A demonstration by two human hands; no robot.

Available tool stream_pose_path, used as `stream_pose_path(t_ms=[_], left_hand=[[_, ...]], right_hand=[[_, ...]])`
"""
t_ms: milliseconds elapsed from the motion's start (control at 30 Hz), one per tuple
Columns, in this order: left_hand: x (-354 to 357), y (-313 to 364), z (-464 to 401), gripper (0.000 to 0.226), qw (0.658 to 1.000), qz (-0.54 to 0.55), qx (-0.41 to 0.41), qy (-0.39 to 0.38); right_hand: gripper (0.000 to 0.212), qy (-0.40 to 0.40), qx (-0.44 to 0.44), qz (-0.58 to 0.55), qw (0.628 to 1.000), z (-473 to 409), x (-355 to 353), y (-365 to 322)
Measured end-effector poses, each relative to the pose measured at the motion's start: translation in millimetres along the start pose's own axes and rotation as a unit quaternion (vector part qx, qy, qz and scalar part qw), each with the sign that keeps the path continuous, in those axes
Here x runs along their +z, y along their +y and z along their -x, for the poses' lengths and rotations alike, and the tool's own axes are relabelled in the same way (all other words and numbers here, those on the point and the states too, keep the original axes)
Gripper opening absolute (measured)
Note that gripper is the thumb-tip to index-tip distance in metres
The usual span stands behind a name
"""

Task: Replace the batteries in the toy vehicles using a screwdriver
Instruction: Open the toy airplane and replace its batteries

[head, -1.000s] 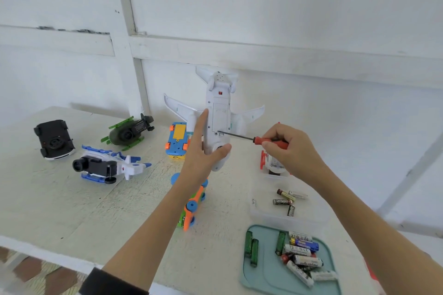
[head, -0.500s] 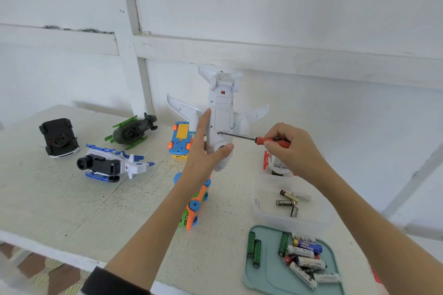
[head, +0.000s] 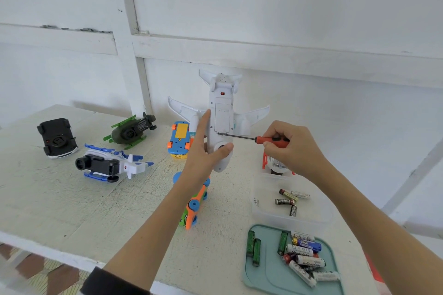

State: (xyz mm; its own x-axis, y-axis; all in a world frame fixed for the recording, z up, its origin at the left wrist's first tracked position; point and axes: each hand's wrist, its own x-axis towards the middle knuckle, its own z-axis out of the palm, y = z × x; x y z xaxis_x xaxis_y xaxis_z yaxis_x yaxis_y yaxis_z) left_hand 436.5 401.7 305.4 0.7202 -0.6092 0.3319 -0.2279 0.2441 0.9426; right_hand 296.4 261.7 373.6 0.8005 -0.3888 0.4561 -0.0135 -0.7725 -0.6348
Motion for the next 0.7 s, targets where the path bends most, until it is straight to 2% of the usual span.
stream_pose_path(t_ms=[167, 300, 433, 500, 600, 700], left_hand=[[-0.4, -1.6, 0.2, 0.087, 1.000, -0.008, -0.001, -0.005], [1.6, -2.1, -0.2, 0.086, 0.995, -0.093, 0.016, 0.009], [4.4, -6.9, -4.7, 0.091, 0.989, -0.144, 0.013, 0.023], [6.8, -8.2, -5.7, 0.091, 0.989, -0.144, 0.012, 0.020], [7.9, -11.3, -6.3, 0.091, 0.989, -0.143, 0.012, 0.023], [5.4, -14.8, -5.9, 0.091, 0.990, -0.136, 0.012, 0.028]], right_hand=[[0.006, 0.012, -0.016, 0.042, 0.999, -0.3, -0.1, 2.8], [0.004, 0.027, -0.041, 0.094, 0.994, -3.0, -2.4, -1.4], [0.013, 0.045, -0.148, 0.134, 0.979, -8.8, -6.4, -11.4], [0.017, 0.057, -0.174, 0.136, 0.974, -11.3, -6.0, -15.7], [0.018, 0.033, -0.099, 0.127, 0.986, -13.2, -4.4, -27.2], [0.027, -0.011, -0.012, 0.206, 0.978, -13.2, -6.5, -26.9]])
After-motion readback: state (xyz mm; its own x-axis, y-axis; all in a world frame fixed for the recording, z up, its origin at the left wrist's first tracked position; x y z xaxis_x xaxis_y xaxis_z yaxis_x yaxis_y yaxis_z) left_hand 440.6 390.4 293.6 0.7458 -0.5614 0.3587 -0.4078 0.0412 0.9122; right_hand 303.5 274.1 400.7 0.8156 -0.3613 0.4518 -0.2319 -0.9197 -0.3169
